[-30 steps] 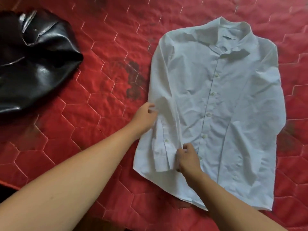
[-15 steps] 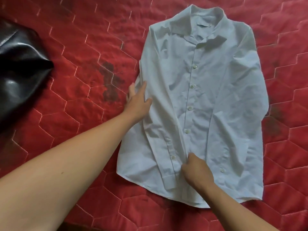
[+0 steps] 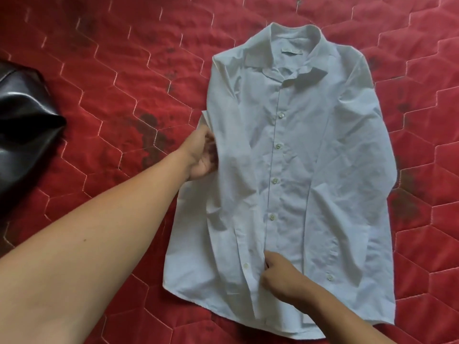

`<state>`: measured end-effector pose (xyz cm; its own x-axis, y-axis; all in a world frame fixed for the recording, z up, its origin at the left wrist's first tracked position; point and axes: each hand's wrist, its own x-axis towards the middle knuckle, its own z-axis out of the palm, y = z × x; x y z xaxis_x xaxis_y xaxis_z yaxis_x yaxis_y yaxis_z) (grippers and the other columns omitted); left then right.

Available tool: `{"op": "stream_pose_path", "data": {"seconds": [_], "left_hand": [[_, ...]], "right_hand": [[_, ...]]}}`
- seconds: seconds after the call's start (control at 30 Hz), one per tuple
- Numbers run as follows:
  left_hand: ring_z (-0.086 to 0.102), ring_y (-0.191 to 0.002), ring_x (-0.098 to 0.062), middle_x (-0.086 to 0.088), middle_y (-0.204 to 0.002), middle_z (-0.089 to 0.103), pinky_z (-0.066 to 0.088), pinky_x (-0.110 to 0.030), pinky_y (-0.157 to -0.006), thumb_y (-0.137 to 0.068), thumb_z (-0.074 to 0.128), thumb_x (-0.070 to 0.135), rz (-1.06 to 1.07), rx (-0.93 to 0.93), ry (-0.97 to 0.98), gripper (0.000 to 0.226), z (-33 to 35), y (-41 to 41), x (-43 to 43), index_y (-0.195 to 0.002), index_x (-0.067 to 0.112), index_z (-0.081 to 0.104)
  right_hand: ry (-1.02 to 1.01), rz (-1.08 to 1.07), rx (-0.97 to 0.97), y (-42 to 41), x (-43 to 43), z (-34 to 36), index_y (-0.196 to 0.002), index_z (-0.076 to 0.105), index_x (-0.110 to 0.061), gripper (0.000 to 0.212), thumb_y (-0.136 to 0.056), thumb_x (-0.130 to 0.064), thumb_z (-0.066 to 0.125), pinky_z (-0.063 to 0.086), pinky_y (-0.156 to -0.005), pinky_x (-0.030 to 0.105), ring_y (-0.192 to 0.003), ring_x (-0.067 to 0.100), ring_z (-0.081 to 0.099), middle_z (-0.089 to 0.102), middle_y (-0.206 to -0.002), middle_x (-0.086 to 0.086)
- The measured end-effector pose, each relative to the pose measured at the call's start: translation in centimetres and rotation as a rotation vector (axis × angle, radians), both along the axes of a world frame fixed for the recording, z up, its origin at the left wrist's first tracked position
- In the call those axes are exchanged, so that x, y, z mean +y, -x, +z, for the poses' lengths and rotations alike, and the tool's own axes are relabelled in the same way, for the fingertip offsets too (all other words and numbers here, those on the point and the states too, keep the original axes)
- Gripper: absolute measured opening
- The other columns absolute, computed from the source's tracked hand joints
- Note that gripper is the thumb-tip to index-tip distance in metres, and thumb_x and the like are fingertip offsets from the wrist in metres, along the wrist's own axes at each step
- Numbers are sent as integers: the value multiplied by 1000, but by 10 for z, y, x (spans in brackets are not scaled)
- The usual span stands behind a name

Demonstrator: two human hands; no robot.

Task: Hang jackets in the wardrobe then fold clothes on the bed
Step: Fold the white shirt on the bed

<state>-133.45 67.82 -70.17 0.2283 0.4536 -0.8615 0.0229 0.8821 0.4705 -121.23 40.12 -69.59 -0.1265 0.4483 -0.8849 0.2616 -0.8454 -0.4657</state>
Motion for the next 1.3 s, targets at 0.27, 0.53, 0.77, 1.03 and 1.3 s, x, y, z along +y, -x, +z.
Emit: {"op": "stream_pose_path", "data": {"seconds": [0.27, 0.53, 0.77, 1.03, 1.3], "left_hand": [[65, -102, -24, -12, -121, 68, 50, -24, -80, -91, 45, -2, -570, 404, -480, 43, -23, -28, -11, -129, 9, 61], [41, -139, -37, -18, -154, 39, 35, -43, -112, -96, 55, 18, -791, 844, -1032, 62, -26, 10, 46, -153, 10, 32], [43, -139, -33, -15, -155, 41, 38, -43, -113, -94, 61, 15, -737, 856, -999, 71, -40, 41, 33, -157, 14, 28], [63, -93, -12, 7, -99, 73, 51, -31, -87, -83, 47, 11, -99, 413, -681, 34, -44, 64, 33, -98, 27, 74], [71, -91, -18, -5, -97, 75, 59, -37, -92, -89, 71, 7, 177, 358, -375, 16, -41, 45, 85, -105, 12, 70]], "right_hand": [[-32, 53, 56, -7, 16, -9, -61, 67, -20, 41, -65, 7, 36, 50, -61, 24, -69, 15, 66, 69, -67, -6], [-73, 189, -189, -7, 16, -28, -108, 70, -26, 42, -79, -19, 41, 53, -88, 31, -100, 15, 66, 72, -105, -10], [-14, 39, -134, -12, 42, -22, -97, 68, -22, 24, -74, -18, 61, 56, -76, 29, -82, 8, 68, 73, -92, -10], [-145, -276, -197, -15, 96, -23, -100, 61, -26, 19, -86, -29, 73, 52, -67, 35, -80, 17, 65, 69, -97, 2], [-251, -184, -312, -17, 150, -50, -79, 62, -2, 17, -84, -17, 70, 49, -59, 38, -65, 22, 57, 58, -69, 5]]}}
